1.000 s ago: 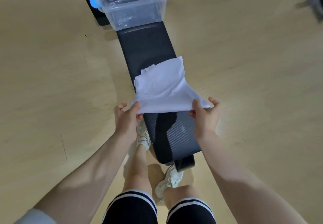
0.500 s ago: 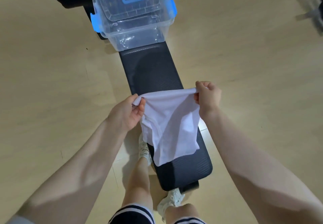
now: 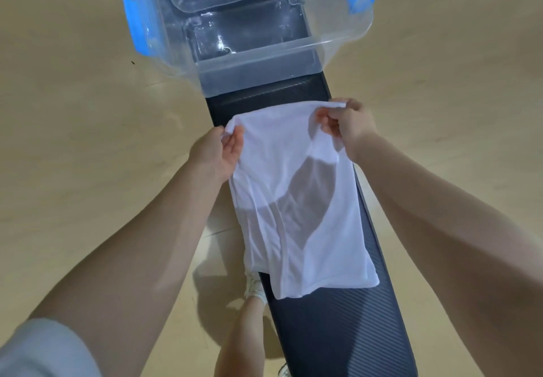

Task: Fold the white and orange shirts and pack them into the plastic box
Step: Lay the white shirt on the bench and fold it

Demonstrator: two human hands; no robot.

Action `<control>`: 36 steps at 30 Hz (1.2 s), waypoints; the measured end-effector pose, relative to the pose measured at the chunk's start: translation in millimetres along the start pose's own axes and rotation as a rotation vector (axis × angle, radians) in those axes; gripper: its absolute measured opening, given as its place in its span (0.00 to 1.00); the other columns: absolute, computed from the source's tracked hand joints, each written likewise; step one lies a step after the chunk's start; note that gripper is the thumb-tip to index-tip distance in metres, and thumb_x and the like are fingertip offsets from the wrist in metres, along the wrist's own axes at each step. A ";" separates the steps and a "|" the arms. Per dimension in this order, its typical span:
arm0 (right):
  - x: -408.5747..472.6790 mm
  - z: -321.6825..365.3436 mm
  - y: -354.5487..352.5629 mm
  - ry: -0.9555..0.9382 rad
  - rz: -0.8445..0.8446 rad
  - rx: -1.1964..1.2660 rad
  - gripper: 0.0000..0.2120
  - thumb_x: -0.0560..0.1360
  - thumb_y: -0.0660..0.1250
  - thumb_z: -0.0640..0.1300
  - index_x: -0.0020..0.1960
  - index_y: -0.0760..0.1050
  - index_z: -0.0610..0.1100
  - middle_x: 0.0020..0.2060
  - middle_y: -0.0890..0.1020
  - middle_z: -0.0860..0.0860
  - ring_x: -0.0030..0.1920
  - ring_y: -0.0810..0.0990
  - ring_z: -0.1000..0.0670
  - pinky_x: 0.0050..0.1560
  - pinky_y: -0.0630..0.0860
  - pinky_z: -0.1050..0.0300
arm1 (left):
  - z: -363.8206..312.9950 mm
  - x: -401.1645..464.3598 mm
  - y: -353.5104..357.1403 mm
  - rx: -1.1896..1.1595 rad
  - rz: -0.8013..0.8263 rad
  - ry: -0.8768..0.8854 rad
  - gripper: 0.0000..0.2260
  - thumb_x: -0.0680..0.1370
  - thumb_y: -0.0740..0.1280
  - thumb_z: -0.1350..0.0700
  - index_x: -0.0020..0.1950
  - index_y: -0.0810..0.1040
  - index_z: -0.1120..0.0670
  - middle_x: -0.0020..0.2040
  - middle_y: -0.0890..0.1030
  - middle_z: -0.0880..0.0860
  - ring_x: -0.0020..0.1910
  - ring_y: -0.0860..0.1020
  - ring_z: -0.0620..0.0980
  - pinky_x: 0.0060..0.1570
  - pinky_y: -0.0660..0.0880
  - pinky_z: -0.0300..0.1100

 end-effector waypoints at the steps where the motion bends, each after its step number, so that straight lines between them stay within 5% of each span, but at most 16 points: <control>1: 5.0 4.5 6.3 -0.012 0.019 -0.026 0.09 0.76 0.58 0.31 0.50 0.70 0.42 0.36 0.79 0.46 0.30 0.77 0.54 0.37 0.76 0.62 | -5.3 6.8 3.1 0.050 -0.003 0.026 0.07 0.80 0.57 0.63 0.55 0.73 0.61 0.43 0.77 0.57 0.37 0.77 0.48 0.30 0.78 0.35; 4: 19.0 11.2 10.5 -0.095 -0.028 -0.324 0.09 0.76 0.58 0.36 0.52 0.72 0.46 0.39 0.78 0.47 0.36 0.77 0.49 0.42 0.75 0.56 | -27.5 21.0 5.7 0.573 -0.101 0.202 0.11 0.79 0.58 0.52 0.41 0.72 0.56 0.34 0.75 0.52 0.29 0.72 0.47 0.28 0.70 0.36; 6: 22.3 16.2 2.2 -0.169 -0.134 -0.661 0.13 0.75 0.58 0.42 0.58 0.74 0.47 0.51 0.77 0.45 0.50 0.76 0.45 0.53 0.75 0.53 | -45.5 22.7 16.8 0.943 -0.132 0.447 0.13 0.77 0.60 0.49 0.37 0.69 0.55 0.32 0.72 0.50 0.30 0.71 0.48 0.30 0.68 0.36; 10: 26.1 16.0 -5.0 -0.195 -0.201 -0.743 0.15 0.75 0.62 0.46 0.61 0.73 0.47 0.65 0.68 0.47 0.66 0.64 0.44 0.62 0.65 0.54 | -50.2 28.7 24.9 1.074 -0.095 0.608 0.11 0.71 0.68 0.47 0.39 0.73 0.54 0.40 0.76 0.53 0.38 0.74 0.53 0.39 0.72 0.45; 13: 23.8 22.5 -7.6 -0.238 -0.219 -0.738 0.09 0.74 0.64 0.45 0.53 0.76 0.44 0.62 0.72 0.47 0.61 0.68 0.44 0.57 0.67 0.56 | -51.0 26.8 26.4 1.061 -0.056 0.648 0.10 0.71 0.69 0.51 0.35 0.73 0.55 0.34 0.74 0.53 0.34 0.73 0.53 0.36 0.70 0.45; 15: 20.5 25.3 -10.8 -0.245 -0.192 -0.688 0.05 0.74 0.65 0.44 0.45 0.74 0.43 0.50 0.77 0.45 0.47 0.72 0.45 0.44 0.68 0.57 | -49.5 16.6 26.3 1.050 0.002 0.660 0.07 0.73 0.68 0.53 0.39 0.75 0.55 0.37 0.76 0.53 0.37 0.74 0.51 0.38 0.69 0.43; 17: 13.4 30.0 -17.1 -0.262 -0.156 -0.619 0.09 0.72 0.67 0.43 0.42 0.73 0.38 0.40 0.75 0.45 0.39 0.70 0.47 0.38 0.67 0.58 | -47.4 -0.8 25.4 1.018 0.093 0.657 0.04 0.74 0.68 0.55 0.41 0.75 0.54 0.38 0.76 0.51 0.38 0.74 0.48 0.38 0.69 0.40; 20: -11.6 38.7 -31.0 -0.309 -0.117 -0.531 0.08 0.71 0.69 0.42 0.35 0.74 0.44 0.37 0.74 0.53 0.35 0.71 0.52 0.39 0.68 0.61 | -48.3 -35.3 22.0 0.968 0.206 0.656 0.07 0.74 0.69 0.57 0.38 0.74 0.49 0.37 0.75 0.46 0.36 0.72 0.43 0.38 0.70 0.33; 24: -60.6 33.3 -49.9 -0.278 0.026 -0.284 0.13 0.74 0.65 0.36 0.31 0.70 0.42 0.17 0.68 0.57 0.20 0.62 0.57 0.24 0.59 0.65 | -40.5 -72.3 6.6 0.947 0.271 0.676 0.10 0.75 0.67 0.61 0.38 0.73 0.47 0.36 0.74 0.46 0.30 0.71 0.42 0.34 0.69 0.35; 27: -94.4 1.4 -64.5 -0.157 0.104 -0.165 0.11 0.77 0.60 0.36 0.39 0.75 0.44 0.23 0.81 0.54 0.22 0.75 0.57 0.24 0.68 0.67 | -19.7 -92.9 -16.0 0.954 0.295 0.690 0.12 0.75 0.64 0.65 0.39 0.74 0.47 0.36 0.75 0.46 0.25 0.71 0.39 0.30 0.69 0.31; 30: -117.2 -43.6 -85.6 -0.024 0.102 -0.032 0.13 0.77 0.56 0.34 0.39 0.75 0.42 0.28 0.83 0.50 0.29 0.82 0.52 0.33 0.78 0.64 | 11.4 -110.8 -41.2 1.054 0.321 0.734 0.09 0.75 0.64 0.65 0.44 0.77 0.51 0.42 0.77 0.48 0.24 0.71 0.39 0.29 0.69 0.28; 33: -138.8 -83.1 -108.0 0.076 0.022 0.003 0.14 0.78 0.56 0.43 0.37 0.74 0.41 0.29 0.80 0.46 0.28 0.81 0.51 0.33 0.77 0.61 | 42.2 -122.4 -70.1 1.108 0.342 0.755 0.09 0.74 0.65 0.68 0.45 0.77 0.53 0.43 0.78 0.48 0.25 0.76 0.40 0.31 0.71 0.27; 36: -152.8 -107.8 -115.9 0.041 -0.009 -0.139 0.14 0.75 0.66 0.47 0.34 0.70 0.43 0.27 0.75 0.47 0.27 0.76 0.50 0.30 0.74 0.61 | 65.3 -132.0 -89.1 1.185 0.425 0.842 0.10 0.72 0.66 0.69 0.43 0.77 0.54 0.42 0.77 0.40 0.31 0.80 0.42 0.33 0.72 0.28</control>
Point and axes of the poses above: each hand's wrist, its own x-axis towards the middle knuckle, its own y-axis out of the palm, z = x × y, the point moved 10 cm from there along x, towards the middle knuckle
